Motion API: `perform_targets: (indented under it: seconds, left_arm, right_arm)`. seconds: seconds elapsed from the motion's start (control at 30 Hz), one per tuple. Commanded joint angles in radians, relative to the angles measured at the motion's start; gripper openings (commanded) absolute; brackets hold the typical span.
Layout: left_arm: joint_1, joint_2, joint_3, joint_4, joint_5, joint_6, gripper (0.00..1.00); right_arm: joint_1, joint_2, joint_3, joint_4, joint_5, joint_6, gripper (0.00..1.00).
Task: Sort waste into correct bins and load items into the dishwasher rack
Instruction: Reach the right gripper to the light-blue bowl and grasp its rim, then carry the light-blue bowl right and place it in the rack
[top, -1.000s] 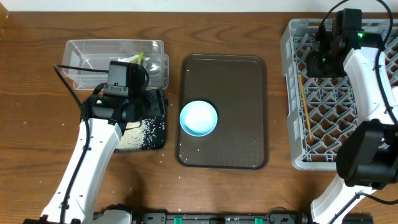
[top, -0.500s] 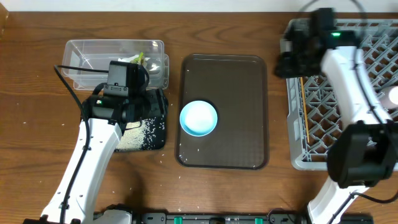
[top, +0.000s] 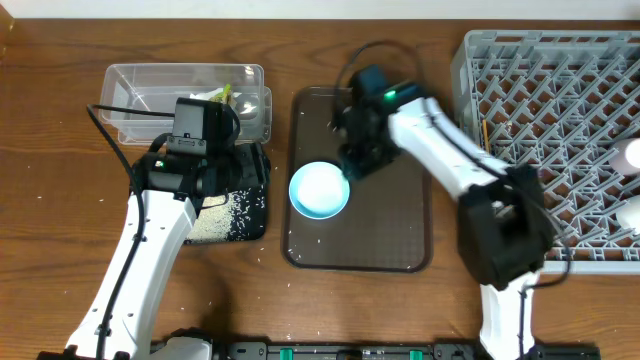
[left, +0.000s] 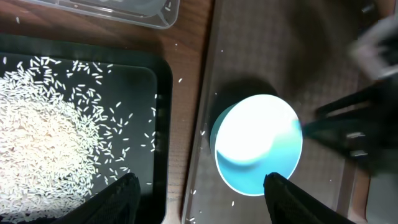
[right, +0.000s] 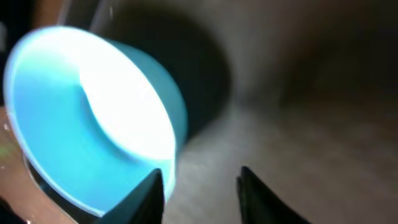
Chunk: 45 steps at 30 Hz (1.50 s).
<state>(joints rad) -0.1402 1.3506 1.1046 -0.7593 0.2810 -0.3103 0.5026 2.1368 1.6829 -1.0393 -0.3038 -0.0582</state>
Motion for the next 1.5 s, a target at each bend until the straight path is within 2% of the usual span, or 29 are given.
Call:
perform_targets:
  seconds: [0.0, 0.1, 0.13, 0.33, 0.43, 0.67, 0.73, 0.97, 1.23, 1.33, 1.47]
  left_arm:
    - [0.002, 0.002, 0.005, -0.003, -0.013, -0.001, 0.67]
    - [0.002, 0.002, 0.005, -0.003, -0.013, -0.001, 0.67]
    - [0.002, 0.002, 0.005, -0.003, -0.013, -0.001, 0.67]
    - [0.002, 0.002, 0.005, -0.003, -0.013, -0.002, 0.67]
    - [0.002, 0.002, 0.005, -0.003, -0.013, -0.001, 0.67]
    - [0.002, 0.002, 0.006, -0.003, -0.013, -0.001, 0.67]
    - [0.002, 0.002, 0.005, -0.003, -0.013, -0.001, 0.67]
    - [0.002, 0.002, 0.005, -0.003, -0.013, -0.001, 0.67]
    - [0.002, 0.002, 0.006, -0.003, -0.013, -0.001, 0.67]
    - [0.002, 0.002, 0.005, -0.003, -0.013, -0.001, 0.67]
    - [0.002, 0.002, 0.005, -0.003, -0.013, -0.002, 0.67]
  right_arm:
    - [0.037, 0.037, -0.005, 0.002, 0.016, 0.035, 0.27]
    - [0.054, 0.054, -0.005, 0.012, 0.102, 0.08, 0.02]
    - [0.054, 0.053, -0.002, 0.012, 0.137, 0.095, 0.01]
    - [-0.021, -0.031, 0.072, -0.039, 0.335, 0.106, 0.01]
    - [-0.089, -0.11, 0.113, -0.035, 0.495, 0.097, 0.01]
    - [-0.273, -0.241, 0.12, 0.192, 1.025, 0.023, 0.01]
    - [-0.319, -0.243, 0.12, 0.266, 1.1, -0.013, 0.01]
    - [-0.491, -0.201, 0.12, 0.521, 1.25, -0.081, 0.01]
    - [-0.632, -0.071, 0.12, 0.837, 1.431, -0.447, 0.01]
    - [-0.675, -0.027, 0.12, 0.912, 1.46, -0.509, 0.01]
    - [-0.707, 0.013, 0.12, 0.914, 1.459, -0.519, 0.01]
